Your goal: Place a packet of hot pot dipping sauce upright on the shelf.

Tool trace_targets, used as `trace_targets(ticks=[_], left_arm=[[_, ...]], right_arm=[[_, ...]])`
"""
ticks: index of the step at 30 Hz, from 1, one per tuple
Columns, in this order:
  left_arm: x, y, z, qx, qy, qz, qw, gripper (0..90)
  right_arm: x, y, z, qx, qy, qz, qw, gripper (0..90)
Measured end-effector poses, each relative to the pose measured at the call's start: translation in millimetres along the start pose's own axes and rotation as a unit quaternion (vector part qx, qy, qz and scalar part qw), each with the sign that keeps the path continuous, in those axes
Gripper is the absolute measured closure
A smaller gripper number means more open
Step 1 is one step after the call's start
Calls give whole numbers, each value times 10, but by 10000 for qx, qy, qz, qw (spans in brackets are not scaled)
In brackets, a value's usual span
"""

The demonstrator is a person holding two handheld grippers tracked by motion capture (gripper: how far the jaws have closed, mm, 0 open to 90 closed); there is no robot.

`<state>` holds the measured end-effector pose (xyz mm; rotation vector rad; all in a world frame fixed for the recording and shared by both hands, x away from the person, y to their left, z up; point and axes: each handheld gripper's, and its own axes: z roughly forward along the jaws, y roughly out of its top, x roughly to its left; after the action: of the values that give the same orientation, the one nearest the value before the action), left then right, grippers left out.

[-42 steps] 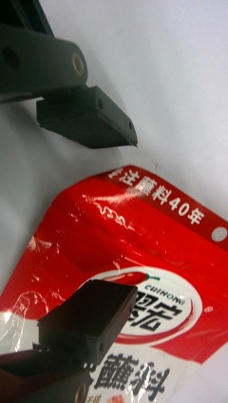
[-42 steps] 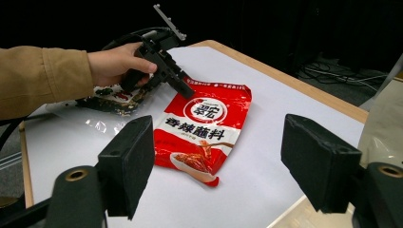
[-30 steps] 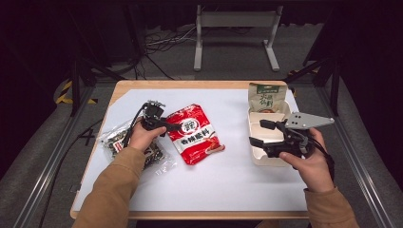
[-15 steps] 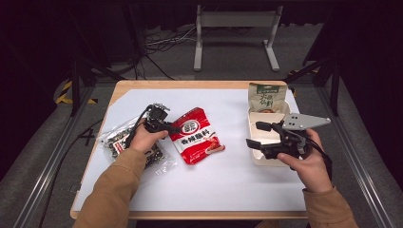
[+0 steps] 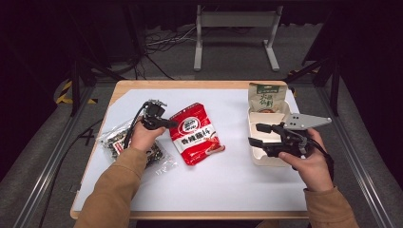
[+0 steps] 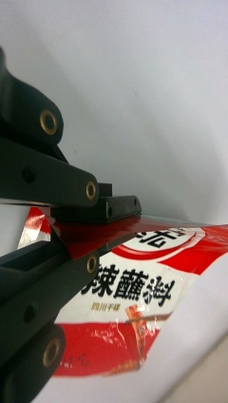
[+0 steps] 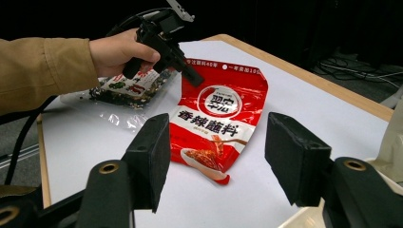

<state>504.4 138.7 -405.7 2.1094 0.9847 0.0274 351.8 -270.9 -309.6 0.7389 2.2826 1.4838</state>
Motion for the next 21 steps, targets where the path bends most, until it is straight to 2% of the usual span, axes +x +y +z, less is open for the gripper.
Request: trace_targets(ticks=[2,4,5,6,7,8,9,11,12,14,16,21], left_arm=[[-57,25,-47,-82,-35,59,9999,892],[-90,40,-76,-145,-71,102,9998,893],[-156,75,-147,-212,-107,253,9994,893],[-156,75,-147,-212,-107,253,9994,893],[-234,110,-218,-317,-143,379,9987,893],[-234,110,-218,-317,-143,379,9987,893],[-325,143,-290,-412,-216,472,9978,893],[-403,180,-369,-489,-292,632,9964,893],[-403,180,-369,-489,-292,632,9964,893],[-525,229,-490,-585,-463,763,9943,894],[-567,239,-523,-599,-491,827,9936,894],[-839,273,-660,-681,-749,1270,9867,894]], right_arm=[[22,13,-8,-34,-10,-85,10000,489],[46,27,-25,-63,62,-22,10000,543],[53,33,-34,-53,156,39,9999,547],[55,35,-38,-23,204,69,9998,548],[55,34,-42,10,285,117,9995,552],[54,33,-44,33,327,149,9993,555],[49,30,-41,81,378,178,9991,552],[47,22,-31,174,388,159,9990,542],[47,22,-31,174,388,159,9990,542],[43,13,-22,238,225,119,9994,495],[42,11,-22,244,165,93,9995,491],[51,-4,-11,285,277,29,9992,463]])
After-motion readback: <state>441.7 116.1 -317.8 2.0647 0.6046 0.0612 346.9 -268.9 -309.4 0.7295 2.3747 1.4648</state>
